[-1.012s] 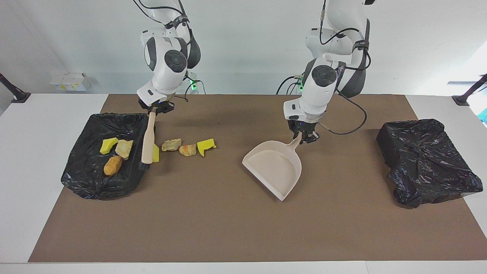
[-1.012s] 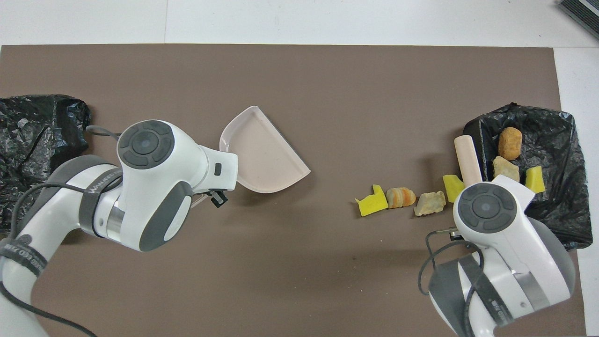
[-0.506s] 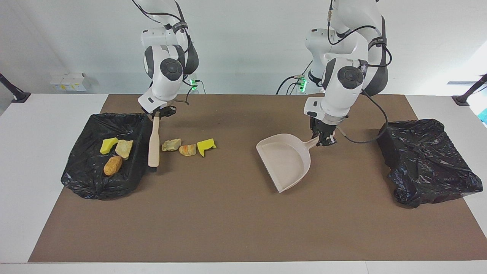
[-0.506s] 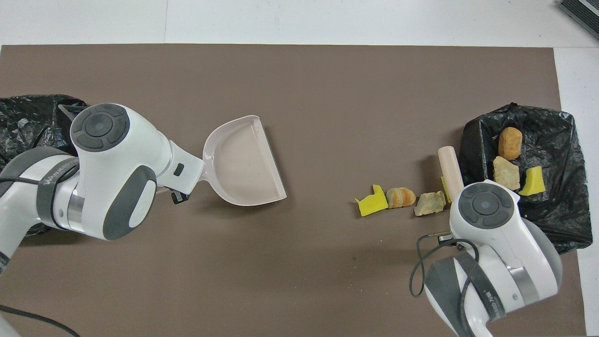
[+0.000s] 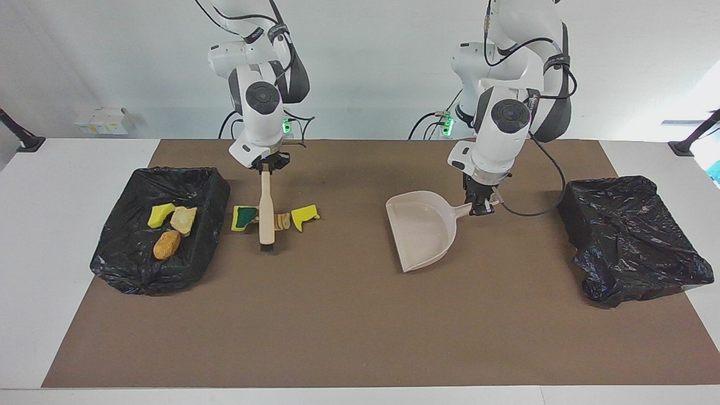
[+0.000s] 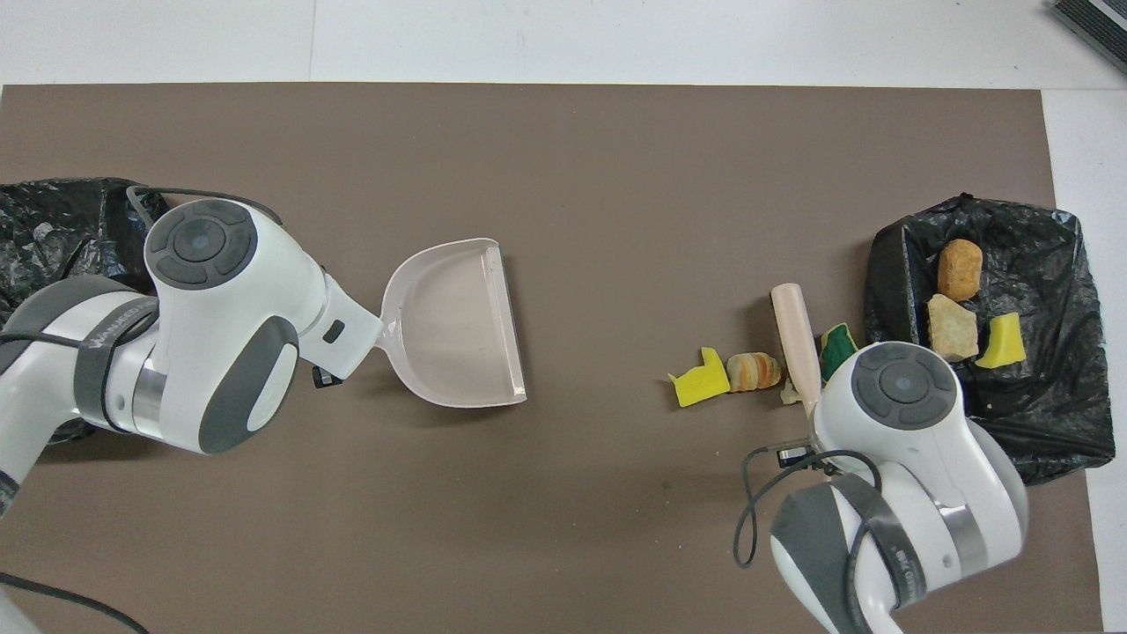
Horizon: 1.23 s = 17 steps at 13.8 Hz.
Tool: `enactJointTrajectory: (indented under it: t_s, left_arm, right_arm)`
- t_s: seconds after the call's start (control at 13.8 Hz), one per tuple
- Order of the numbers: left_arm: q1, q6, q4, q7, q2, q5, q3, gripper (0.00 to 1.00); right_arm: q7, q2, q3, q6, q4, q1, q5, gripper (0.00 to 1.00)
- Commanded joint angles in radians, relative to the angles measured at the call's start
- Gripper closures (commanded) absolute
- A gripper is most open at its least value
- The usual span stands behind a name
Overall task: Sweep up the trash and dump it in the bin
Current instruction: 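Sweep the spilled pieces toward the dustpan with the brush in the right gripper, then push the sponge and bread pieces toward the dustpan with the right gripper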
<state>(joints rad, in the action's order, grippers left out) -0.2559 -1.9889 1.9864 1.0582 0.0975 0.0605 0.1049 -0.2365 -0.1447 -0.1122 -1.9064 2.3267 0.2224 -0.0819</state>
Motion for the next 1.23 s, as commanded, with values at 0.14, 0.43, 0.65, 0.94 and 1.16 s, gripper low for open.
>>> enactJointTrajectory:
  t_s: [0.14,0.43,0.65,0.94,1.16]
  left_arm:
    - [0.001,-0.004,0.043,0.031,-0.038,0.019,-0.002,1.00]
    - [0.001,-0.022,0.051,0.031,-0.024,0.019,-0.002,1.00]
    - [-0.003,-0.027,0.060,0.031,-0.027,0.021,-0.002,1.00]
    - [-0.014,-0.037,0.091,0.031,-0.036,0.060,-0.001,1.00]
    - [-0.045,-0.083,0.117,0.031,-0.039,0.110,-0.001,1.00]
  right_arm:
    - [-0.038,0.080,-0.001,0.094,-0.166,0.075,0.070,1.00]
    - [-0.099,0.077,0.012,0.208,-0.237,0.034,0.048,1.00]
    - [-0.142,0.073,0.011,0.213,-0.222,-0.026,-0.077,1.00]
    - [-0.088,0.028,0.008,0.201,-0.146,-0.122,-0.148,1.00]
    - [0.011,-0.024,0.008,0.107,-0.046,-0.196,-0.135,1.00]
